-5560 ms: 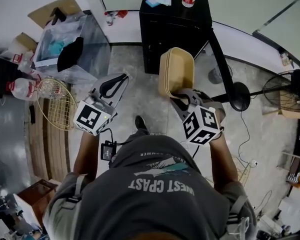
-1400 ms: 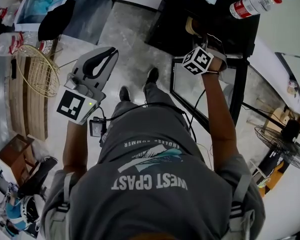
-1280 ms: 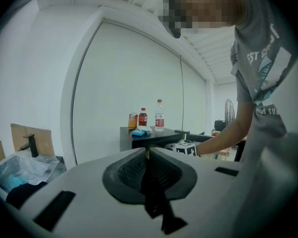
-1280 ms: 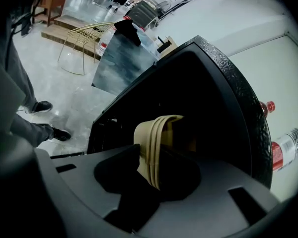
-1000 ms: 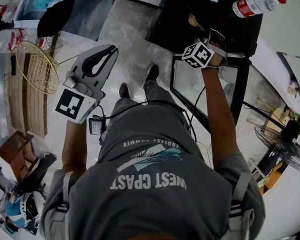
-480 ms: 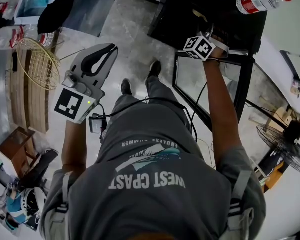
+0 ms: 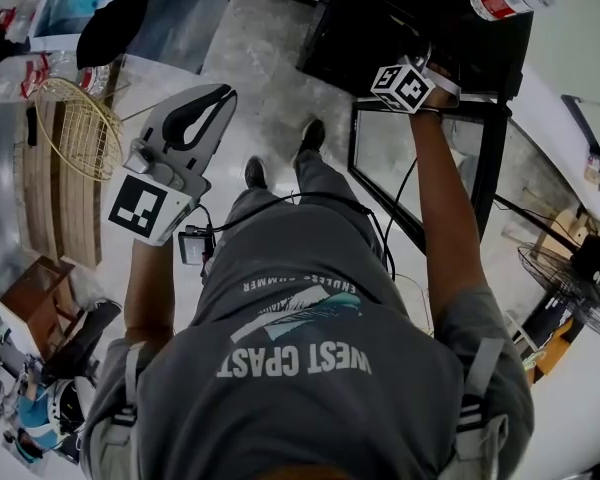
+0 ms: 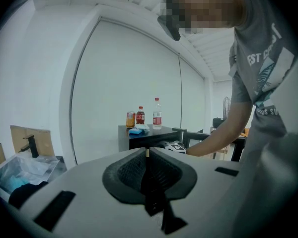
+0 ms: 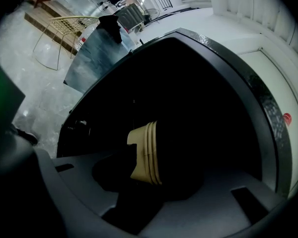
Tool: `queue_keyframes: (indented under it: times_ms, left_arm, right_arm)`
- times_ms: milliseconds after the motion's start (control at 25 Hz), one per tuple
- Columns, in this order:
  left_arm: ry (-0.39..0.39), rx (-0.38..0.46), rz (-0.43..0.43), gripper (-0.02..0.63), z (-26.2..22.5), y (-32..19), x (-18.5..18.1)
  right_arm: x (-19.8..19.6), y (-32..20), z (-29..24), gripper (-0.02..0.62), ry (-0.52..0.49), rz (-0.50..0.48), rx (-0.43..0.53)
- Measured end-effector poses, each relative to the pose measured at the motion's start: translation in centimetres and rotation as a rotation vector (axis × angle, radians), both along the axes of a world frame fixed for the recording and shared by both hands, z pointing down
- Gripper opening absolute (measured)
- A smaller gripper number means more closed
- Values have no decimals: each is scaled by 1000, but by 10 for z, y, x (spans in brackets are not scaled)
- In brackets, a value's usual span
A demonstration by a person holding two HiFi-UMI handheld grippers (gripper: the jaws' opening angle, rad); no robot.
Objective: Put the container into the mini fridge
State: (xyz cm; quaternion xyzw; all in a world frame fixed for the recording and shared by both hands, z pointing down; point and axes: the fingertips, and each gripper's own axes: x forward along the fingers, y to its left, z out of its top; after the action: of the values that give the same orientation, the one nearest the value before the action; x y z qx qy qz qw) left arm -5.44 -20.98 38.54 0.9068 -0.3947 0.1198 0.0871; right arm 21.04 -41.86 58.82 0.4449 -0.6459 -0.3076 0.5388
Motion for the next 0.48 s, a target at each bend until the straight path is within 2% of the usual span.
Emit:
queue_keyframes:
  times_ms: [320,480]
  left_arm:
    - [4,30,22,35,-10,7,-4]
    - [0,49,37,37,-16,11,-6]
  right_arm:
    - [-3,29,-4,164,-47,18,-29]
    - [-13,51,-15,150,-117,21,-63]
